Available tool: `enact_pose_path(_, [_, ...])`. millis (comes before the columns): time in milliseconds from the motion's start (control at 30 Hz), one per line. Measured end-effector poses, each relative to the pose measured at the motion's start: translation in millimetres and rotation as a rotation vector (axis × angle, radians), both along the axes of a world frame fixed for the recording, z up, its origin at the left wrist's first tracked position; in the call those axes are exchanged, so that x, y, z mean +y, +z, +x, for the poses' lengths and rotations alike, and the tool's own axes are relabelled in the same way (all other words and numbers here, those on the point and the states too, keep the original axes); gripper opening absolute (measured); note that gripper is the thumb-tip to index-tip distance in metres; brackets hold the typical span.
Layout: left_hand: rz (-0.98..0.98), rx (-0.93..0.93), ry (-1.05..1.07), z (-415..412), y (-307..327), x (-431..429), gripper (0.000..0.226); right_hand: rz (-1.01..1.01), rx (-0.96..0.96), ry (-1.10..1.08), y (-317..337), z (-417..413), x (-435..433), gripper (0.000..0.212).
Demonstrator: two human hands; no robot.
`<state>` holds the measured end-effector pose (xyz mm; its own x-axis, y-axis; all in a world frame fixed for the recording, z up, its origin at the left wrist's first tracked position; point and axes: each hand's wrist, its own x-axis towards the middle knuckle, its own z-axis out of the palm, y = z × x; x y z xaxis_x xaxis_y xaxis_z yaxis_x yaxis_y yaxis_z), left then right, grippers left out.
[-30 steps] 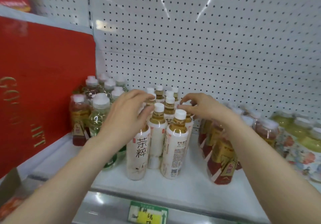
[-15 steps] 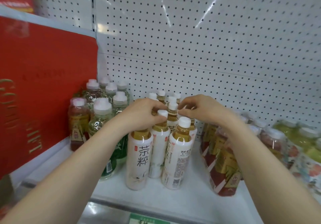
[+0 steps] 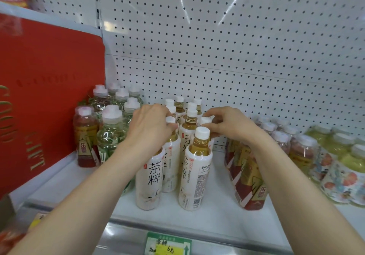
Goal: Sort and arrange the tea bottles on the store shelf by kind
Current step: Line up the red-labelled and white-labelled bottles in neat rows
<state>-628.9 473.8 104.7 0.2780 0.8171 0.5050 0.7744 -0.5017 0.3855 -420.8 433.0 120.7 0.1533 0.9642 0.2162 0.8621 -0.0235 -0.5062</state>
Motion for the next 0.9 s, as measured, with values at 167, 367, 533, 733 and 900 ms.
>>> enact_pose_path(167, [-0.066,-0.041,-0.056,-2,4,2,0.044,0.075,-0.020,-0.021,-4,-16,-4,0.033])
enact_pose_path(367, [-0.048,-0.112,-0.119,-14,-12,-4,0.047,0.214,0.050,-0.008,-29,-46,-49,0.038])
enact_pose_path(533, [-0.100,-0.120,-0.200,-48,-18,-16,0.037,0.112,0.106,0.101,-26,-35,-56,0.034])
enact_pose_path(733, [-0.206,-0.172,-0.319,-64,-17,-13,0.044,0.074,0.127,0.155,-17,-34,-61,0.028])
enact_pose_path(900, [-0.108,-0.198,-0.266,-64,-20,-16,0.038,0.197,0.133,0.020,-21,-44,-60,0.020])
